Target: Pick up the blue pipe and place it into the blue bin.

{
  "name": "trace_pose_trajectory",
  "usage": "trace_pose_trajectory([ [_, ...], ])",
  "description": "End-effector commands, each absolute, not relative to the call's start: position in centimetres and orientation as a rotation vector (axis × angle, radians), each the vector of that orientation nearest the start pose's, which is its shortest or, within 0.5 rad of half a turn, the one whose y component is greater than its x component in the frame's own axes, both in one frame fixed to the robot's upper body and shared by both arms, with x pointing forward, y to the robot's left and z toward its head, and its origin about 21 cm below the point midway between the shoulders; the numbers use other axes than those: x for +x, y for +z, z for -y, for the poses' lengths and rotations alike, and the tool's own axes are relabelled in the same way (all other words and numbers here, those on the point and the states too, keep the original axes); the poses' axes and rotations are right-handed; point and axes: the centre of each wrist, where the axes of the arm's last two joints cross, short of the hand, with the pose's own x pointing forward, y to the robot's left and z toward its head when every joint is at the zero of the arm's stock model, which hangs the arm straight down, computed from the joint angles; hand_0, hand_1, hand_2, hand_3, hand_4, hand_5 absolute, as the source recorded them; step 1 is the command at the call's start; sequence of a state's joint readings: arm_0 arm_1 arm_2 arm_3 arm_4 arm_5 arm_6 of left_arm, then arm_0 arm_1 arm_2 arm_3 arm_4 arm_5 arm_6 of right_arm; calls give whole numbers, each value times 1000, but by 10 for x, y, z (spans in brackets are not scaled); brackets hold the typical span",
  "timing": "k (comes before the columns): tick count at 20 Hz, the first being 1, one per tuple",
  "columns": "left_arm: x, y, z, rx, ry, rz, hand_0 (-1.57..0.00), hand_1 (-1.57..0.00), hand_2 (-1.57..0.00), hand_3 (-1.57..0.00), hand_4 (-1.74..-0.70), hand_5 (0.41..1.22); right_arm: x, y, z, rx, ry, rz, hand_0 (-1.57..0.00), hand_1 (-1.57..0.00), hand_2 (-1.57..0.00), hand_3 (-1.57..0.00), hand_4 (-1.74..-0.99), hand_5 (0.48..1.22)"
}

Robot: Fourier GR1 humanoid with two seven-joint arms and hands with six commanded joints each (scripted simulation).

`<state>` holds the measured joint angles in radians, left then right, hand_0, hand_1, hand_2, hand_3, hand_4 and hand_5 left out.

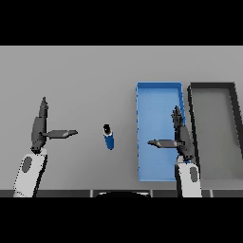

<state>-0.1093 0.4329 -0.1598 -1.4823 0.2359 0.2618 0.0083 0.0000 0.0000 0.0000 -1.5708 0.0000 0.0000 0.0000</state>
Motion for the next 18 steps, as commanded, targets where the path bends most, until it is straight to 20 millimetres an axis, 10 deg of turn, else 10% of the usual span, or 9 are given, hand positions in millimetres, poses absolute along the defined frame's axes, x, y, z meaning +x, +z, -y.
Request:
trace_pose_trajectory([
  [1,273,27,-291,249,-86,1555,1,1,1,1,-1006,586,249,-2,229,-1,-1,1570,1,1,1,1,-1222,603],
  [18,248,32,-311,-10,-579,1553,1,1,1,1,-1020,582,229,16,250,-89,307,1647,1,1,1,1,-1215,587],
])
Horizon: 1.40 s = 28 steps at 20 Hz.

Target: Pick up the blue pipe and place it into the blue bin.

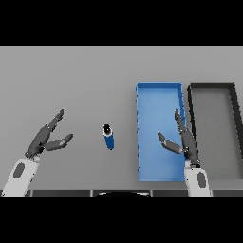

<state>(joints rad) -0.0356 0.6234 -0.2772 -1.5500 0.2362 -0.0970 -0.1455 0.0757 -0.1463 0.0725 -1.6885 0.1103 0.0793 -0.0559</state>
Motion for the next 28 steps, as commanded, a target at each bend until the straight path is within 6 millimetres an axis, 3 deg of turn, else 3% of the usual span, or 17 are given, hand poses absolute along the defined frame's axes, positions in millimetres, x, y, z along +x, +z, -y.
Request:
trace_pose_trajectory([
  [1,247,34,-307,-44,-615,1544,1,1,1,1,-1024,573,227,13,250,-80,310,1651,1,1,1,1,-1220,589],
  [6,238,41,-282,-161,-740,1444,1,1,1,1,-1063,498,231,14,251,-74,324,1674,1,1,1,1,-1233,604],
  [12,237,24,-242,-256,-843,1412,1,1,1,1,-1101,447,226,11,249,-69,316,1679,1,1,1,1,-1262,617],
  [16,238,11,-218,-321,-853,1408,1,1,1,1,-1117,446,228,14,249,-62,310,1676,1,1,1,1,-1272,617],
  [25,264,-11,-165,-349,-868,1408,1,1,1,1,-1081,442,221,12,252,-70,294,1686,1,1,1,1,-1265,597],
  [28,269,-17,-157,-407,-833,1422,1,1,1,1,-1092,477,222,12,253,-66,287,1667,1,1,1,1,-1264,598],
])
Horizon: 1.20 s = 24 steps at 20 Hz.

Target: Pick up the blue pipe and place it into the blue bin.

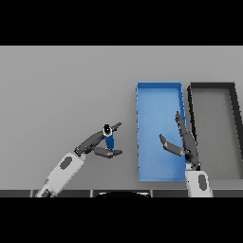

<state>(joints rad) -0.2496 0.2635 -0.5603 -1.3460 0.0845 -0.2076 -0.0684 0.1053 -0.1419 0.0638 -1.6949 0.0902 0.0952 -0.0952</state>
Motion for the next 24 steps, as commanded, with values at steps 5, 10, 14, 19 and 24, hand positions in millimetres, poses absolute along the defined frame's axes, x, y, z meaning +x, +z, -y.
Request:
trace_pose_trajectory([
  [5,271,-21,-142,-504,-686,1445,-443,-592,-699,-721,-1345,828,223,10,255,-79,289,1667,1,1,1,1,-1259,602],
  [10,265,-28,-132,-492,-666,1502,-1201,-1250,-1285,-1215,-1604,1092,226,13,252,-78,291,1676,1,1,1,1,-1260,614],
  [14,262,-25,-129,-488,-670,1561,-1420,-1440,-1454,-1365,-1679,1168,224,10,251,-69,304,1674,1,1,1,1,-1250,622],
  [19,262,9,-110,-585,-682,1686,-1521,-1528,-1533,-1433,-1714,1204,228,14,254,-94,310,1664,1,1,1,1,-1239,629],
  [24,265,42,-105,-626,-726,1710,-1555,-1557,-1558,-1446,-1723,1215,226,10,255,-101,326,1677,1,1,1,1,-1216,637],
])
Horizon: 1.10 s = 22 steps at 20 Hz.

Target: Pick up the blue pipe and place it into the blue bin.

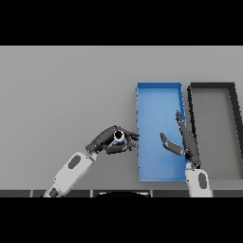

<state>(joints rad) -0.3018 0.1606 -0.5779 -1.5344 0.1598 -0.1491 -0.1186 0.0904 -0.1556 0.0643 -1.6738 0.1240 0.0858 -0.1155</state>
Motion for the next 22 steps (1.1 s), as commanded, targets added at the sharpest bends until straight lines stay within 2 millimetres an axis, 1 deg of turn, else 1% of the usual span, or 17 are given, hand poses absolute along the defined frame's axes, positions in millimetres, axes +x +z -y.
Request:
trace_pose_trajectory([
  [1,263,48,-104,-634,-741,1706,-1558,-1560,-1561,-1445,-1724,1216,228,10,254,-95,321,1681,1,1,1,1,-1215,639],
  [2,266,53,-102,-628,-750,1699,-1561,-1562,-1563,-1445,-1726,1217,224,8,256,-99,327,1682,1,1,1,1,-1208,640],
  [3,266,54,-101,-630,-763,1697,-1563,-1564,-1565,-1443,-1726,1218,226,9,257,-99,327,1685,1,1,1,1,-1195,635],
  [5,264,55,-102,-636,-777,1686,-1566,-1566,-1567,-1441,-1727,1219,225,8,253,-96,326,1689,1,1,1,1,-1186,629],
  [8,262,53,-96,-640,-783,1660,-1568,-1569,-1569,-1443,-1729,1219,224,10,254,-103,327,1698,1,1,1,1,-1174,629],
  [9,263,56,-100,-632,-782,1667,-1569,-1569,-1569,-1443,-1730,1219,223,10,254,-105,327,1699,1,1,1,1,-1178,629],
  [10,263,55,-98,-632,-785,1669,-1569,-1569,-1570,-1443,-1730,1219,222,9,254,-103,335,1693,1,1,1,1,-1186,629],
  [12,261,53,-99,-628,-782,1671,-1570,-1570,-1570,-1443,-1731,1220,223,12,255,-108,330,1700,1,1,1,1,-1209,623],
  [13,261,53,-101,-614,-783,1666,-1570,-1570,-1570,-1442,-1730,1220,222,13,253,-100,325,1705,1,1,1,1,-1207,619],
  [15,263,52,-101,-612,-781,1667,-1570,-1571,-1571,-1438,-1731,1220,222,15,257,-71,318,1727,1,1,1,1,-1191,619],
  [16,263,51,-103,-620,-780,1670,-1571,-1571,-1571,-1438,-1731,1221,222,26,258,-27,321,1764,1,1,1,1,-1195,610],
  [17,266,52,-100,-619,-782,1662,-1571,-1571,-1571,-1438,-1731,1221,225,33,257,59,314,1774,1,1,1,1,-1197,604],
  [19,263,48,-101,-628,-787,1668,-1571,-1571,-1571,-1440,-1731,1221,225,54,264,164,362,1777,1,1,1,1,-1203,573],
  [21,263,48,-101,-621,-793,1665,-1571,-1571,-1571,-1440,-1730,1221,231,79,263,251,465,1775,1,1,1,1,-1232,550],
  [22,262,49,-101,-626,-798,1666,-1571,-1571,-1571,-1440,-1731,1221,233,89,259,285,527,1771,1,1,1,1,-1250,532],
])
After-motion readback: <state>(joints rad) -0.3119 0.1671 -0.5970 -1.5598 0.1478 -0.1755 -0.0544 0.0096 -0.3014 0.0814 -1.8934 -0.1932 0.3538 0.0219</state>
